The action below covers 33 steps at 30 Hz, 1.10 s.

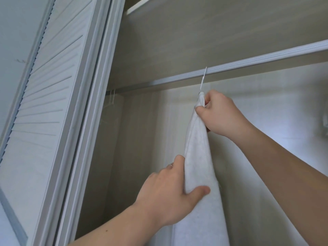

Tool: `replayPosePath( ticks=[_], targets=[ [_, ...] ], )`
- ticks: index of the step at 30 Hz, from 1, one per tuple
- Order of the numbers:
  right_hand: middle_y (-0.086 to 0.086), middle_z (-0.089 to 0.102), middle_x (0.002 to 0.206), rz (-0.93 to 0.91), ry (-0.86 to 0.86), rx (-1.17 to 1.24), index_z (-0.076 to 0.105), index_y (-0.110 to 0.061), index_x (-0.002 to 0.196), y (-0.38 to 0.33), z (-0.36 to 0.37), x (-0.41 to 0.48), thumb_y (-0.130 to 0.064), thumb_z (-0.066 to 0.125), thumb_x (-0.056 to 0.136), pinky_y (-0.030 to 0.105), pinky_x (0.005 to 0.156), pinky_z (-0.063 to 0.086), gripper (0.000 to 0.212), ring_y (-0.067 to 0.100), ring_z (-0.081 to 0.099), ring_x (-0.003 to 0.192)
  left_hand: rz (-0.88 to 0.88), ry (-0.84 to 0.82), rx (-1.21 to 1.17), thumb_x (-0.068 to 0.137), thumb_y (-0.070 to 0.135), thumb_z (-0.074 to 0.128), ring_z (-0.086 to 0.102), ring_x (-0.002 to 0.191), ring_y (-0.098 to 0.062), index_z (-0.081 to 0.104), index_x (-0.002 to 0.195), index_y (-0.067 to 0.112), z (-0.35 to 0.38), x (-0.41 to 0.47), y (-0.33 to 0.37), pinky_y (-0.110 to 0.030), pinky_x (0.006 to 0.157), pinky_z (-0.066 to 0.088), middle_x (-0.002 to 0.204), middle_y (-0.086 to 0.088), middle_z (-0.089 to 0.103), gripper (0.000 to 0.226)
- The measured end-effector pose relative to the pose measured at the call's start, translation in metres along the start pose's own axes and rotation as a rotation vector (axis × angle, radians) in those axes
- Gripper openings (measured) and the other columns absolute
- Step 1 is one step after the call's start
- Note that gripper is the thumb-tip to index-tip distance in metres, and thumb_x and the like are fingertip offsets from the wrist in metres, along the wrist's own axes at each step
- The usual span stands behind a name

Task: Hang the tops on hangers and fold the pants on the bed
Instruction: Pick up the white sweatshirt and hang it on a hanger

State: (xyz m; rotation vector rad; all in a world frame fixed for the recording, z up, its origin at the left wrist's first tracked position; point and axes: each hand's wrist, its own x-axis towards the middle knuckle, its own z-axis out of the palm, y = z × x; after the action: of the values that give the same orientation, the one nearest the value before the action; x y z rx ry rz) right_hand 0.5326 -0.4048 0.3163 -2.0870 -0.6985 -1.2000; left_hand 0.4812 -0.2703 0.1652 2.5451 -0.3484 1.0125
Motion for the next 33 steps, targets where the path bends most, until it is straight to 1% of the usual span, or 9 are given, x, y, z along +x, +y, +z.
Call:
replayPosePath(
  ticks=[3,7,13,17,20,24,26,29,33],
  targets=[
    [0.015,0.061,0.093,-0.023,0.004,0.078,0.05,-0.002,0.095,0.002,0.014,0.005,-0.015,0.054,0.094,0.052,0.077,0.057,0.014,0.036,0.065,0.087,-0.003,-0.004,0.069,0.092,0.065,0.05,0.052,0.074,-0.017,0.026,0.092,0.027,0.0,0.0,-0.007,-0.036,0.067,0.034,0.08,0.01,0.048,0.045],
    [0.012,0.062,0.09,-0.016,-0.001,0.138,0.054,-0.004,0.097,0.007,0.04,0.014,-0.016,0.054,0.093,0.051,0.075,0.058,0.012,0.034,0.064,0.085,-0.023,-0.023,0.131,0.098,0.047,0.048,0.044,0.067,-0.02,0.021,0.092,0.026,0.0,0.004,-0.023,-0.037,0.063,0.028,0.076,0.007,0.045,0.035],
    [0.013,0.062,0.082,-0.001,-0.016,0.242,0.056,-0.007,0.095,0.017,0.089,0.032,-0.014,0.053,0.094,0.048,0.071,0.058,0.007,0.037,0.065,0.081,-0.064,-0.028,0.273,0.099,0.03,0.042,0.038,0.06,-0.014,0.023,0.094,0.024,-0.001,0.012,-0.056,-0.036,0.066,0.031,0.076,0.006,0.043,0.02],
    [0.01,0.058,0.077,-0.006,-0.025,0.262,0.058,-0.002,0.099,0.02,0.133,0.046,-0.013,0.054,0.095,0.033,0.062,0.044,0.013,0.031,0.056,0.074,-0.149,-0.052,0.396,0.097,0.019,0.042,0.042,0.064,-0.018,0.027,0.1,0.023,0.003,0.026,-0.082,-0.036,0.068,0.032,0.076,0.006,0.041,0.016],
    [0.004,0.052,0.073,-0.009,-0.047,0.315,0.058,-0.003,0.098,0.021,0.17,0.059,-0.014,0.054,0.096,0.033,0.061,0.037,0.012,0.026,0.051,0.073,-0.222,-0.091,0.51,0.095,0.012,0.048,0.054,0.077,-0.023,0.035,0.118,0.02,0.005,0.041,-0.1,-0.036,0.073,0.039,0.081,0.005,0.047,0.028],
    [-0.002,0.05,0.072,-0.009,-0.073,0.37,0.056,-0.007,0.094,0.016,0.222,0.081,-0.017,0.054,0.098,0.032,0.062,0.033,0.011,0.026,0.051,0.076,-0.354,-0.18,0.565,0.095,0.011,0.057,0.063,0.091,-0.023,0.029,0.143,0.021,0.0,0.067,-0.124,-0.04,0.092,0.053,0.105,-0.001,0.061,0.057],
    [0.003,0.055,0.076,-0.01,-0.102,0.388,0.057,-0.007,0.095,0.01,0.246,0.091,-0.019,0.055,0.098,0.032,0.063,0.038,0.012,0.029,0.055,0.079,-0.423,-0.206,0.627,0.096,0.011,0.057,0.065,0.099,-0.026,0.027,0.149,0.018,-0.004,0.079,-0.14,-0.04,0.09,0.053,0.118,-0.006,0.063,0.061],
    [0.014,0.066,0.096,0.006,-0.15,0.44,0.062,-0.007,0.105,-0.002,0.279,0.107,-0.019,0.054,0.097,0.039,0.077,0.053,0.017,0.037,0.062,0.092,-0.528,-0.222,0.76,0.097,0.016,0.056,0.062,0.11,-0.03,0.032,0.147,0.015,-0.01,0.096,-0.158,-0.038,0.083,0.044,0.125,-0.008,0.06,0.055],
    [0.017,0.066,0.118,0.04,-0.195,0.501,0.064,-0.011,0.117,-0.019,0.315,0.124,-0.023,0.047,0.101,0.036,0.083,0.049,0.026,0.039,0.062,0.109,-0.649,-0.229,0.867,0.098,0.017,0.054,0.062,0.109,-0.027,0.046,0.135,0.012,-0.016,0.113,-0.174,-0.038,0.084,0.043,0.12,-0.008,0.06,0.038]
  ],
)
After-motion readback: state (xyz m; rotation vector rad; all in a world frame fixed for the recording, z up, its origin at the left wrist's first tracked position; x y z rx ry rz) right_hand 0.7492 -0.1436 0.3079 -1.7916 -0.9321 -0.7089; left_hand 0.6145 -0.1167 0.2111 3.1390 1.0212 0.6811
